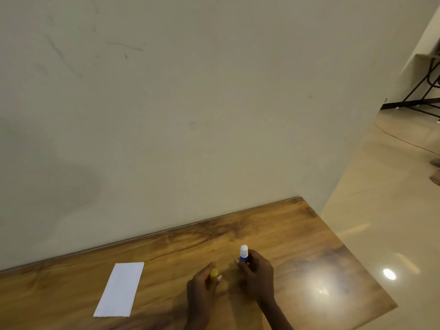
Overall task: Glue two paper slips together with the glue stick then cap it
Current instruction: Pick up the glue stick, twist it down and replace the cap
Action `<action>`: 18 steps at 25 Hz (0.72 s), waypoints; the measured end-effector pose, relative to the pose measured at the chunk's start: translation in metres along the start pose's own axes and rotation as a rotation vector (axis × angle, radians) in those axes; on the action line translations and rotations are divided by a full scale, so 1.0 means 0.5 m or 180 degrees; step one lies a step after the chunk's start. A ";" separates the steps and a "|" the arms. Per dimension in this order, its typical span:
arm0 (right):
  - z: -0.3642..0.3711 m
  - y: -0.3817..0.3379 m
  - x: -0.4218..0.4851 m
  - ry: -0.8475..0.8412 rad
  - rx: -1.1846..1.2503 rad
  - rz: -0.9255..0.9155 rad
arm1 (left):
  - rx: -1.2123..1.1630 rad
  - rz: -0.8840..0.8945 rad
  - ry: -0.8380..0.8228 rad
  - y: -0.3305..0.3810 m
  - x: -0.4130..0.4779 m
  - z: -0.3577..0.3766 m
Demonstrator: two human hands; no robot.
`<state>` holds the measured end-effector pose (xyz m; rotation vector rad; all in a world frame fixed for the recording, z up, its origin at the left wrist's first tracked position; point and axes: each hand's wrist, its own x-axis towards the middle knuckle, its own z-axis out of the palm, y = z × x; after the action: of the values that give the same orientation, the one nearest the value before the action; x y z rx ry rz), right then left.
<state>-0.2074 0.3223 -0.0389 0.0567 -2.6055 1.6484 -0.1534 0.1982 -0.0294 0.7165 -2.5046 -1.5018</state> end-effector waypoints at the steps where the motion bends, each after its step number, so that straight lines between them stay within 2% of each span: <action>1: 0.003 -0.011 -0.003 -0.0023 0.0004 -0.0032 | 0.0014 0.0020 0.0074 -0.001 0.005 -0.021; 5: 0.028 -0.106 -0.026 -0.0240 0.0228 -0.0225 | 0.0052 0.0230 0.0469 0.013 0.029 -0.136; 8: 0.054 -0.225 -0.048 -0.0428 0.0551 -0.0533 | -0.0327 0.0324 0.0611 0.033 0.053 -0.254; 12: 0.081 -0.383 -0.066 -0.0632 0.0797 -0.0719 | -0.0294 0.0237 0.0105 0.059 0.090 -0.409; 14: 0.083 -0.438 -0.085 -0.0725 0.1141 -0.0646 | -0.0329 0.0246 0.0054 0.061 0.092 -0.472; 18: 0.087 -0.500 -0.124 -0.1021 0.1531 -0.0714 | -0.0865 0.0447 0.0644 0.096 0.005 -0.551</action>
<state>-0.1314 0.1759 0.1635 0.6557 -2.2100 2.2820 -0.0751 -0.0038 0.1477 0.6005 -2.1046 -1.5893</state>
